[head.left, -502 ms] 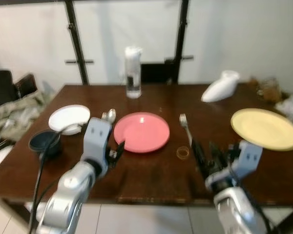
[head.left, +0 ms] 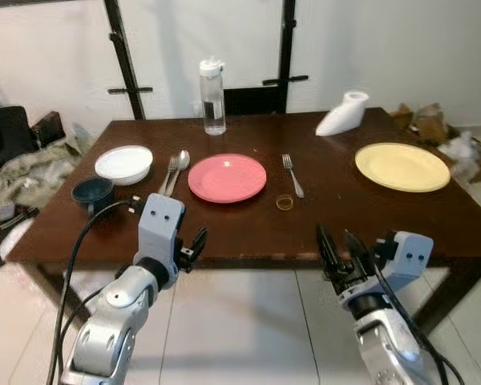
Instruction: Setting the table
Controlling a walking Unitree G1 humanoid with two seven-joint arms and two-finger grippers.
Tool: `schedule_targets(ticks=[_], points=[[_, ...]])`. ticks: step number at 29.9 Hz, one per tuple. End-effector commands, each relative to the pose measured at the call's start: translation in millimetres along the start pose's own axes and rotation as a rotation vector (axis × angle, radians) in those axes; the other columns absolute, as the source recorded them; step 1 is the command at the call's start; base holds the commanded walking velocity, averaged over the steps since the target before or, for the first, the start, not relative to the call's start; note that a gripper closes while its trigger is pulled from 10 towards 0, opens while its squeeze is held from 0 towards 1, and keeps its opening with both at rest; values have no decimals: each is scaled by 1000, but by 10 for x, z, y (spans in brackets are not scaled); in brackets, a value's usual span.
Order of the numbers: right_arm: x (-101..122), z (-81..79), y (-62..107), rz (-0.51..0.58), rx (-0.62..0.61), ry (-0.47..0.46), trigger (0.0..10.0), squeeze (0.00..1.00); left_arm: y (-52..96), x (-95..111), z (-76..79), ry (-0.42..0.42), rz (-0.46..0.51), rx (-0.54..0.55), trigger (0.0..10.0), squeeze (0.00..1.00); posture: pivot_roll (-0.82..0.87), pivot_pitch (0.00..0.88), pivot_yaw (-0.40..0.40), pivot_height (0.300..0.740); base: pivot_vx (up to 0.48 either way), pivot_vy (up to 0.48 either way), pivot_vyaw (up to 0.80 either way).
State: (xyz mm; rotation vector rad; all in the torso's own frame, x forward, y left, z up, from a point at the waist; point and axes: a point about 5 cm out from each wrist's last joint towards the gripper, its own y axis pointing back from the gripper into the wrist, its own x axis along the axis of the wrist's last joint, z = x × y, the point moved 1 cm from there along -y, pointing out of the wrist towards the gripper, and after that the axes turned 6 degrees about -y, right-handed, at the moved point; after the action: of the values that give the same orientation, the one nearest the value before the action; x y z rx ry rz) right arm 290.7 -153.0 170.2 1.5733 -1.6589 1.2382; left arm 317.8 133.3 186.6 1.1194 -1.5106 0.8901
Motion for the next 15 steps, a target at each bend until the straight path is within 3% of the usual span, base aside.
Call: schedule_targets(ticks=[1, 15], points=[[-19, 4, 12, -11, 0, 3, 10000, 0, 12, -39, -6, 11, -11, 1, 10000, 0, 0, 10, 131, 740, -428, 0, 0], [-31, 4, 19, -16, -1, 5, 10000, 0, 8, -55, 5, 10, -16, -3, 10000, 0, -2, 15, 133, 740, -426, 0, 0]])
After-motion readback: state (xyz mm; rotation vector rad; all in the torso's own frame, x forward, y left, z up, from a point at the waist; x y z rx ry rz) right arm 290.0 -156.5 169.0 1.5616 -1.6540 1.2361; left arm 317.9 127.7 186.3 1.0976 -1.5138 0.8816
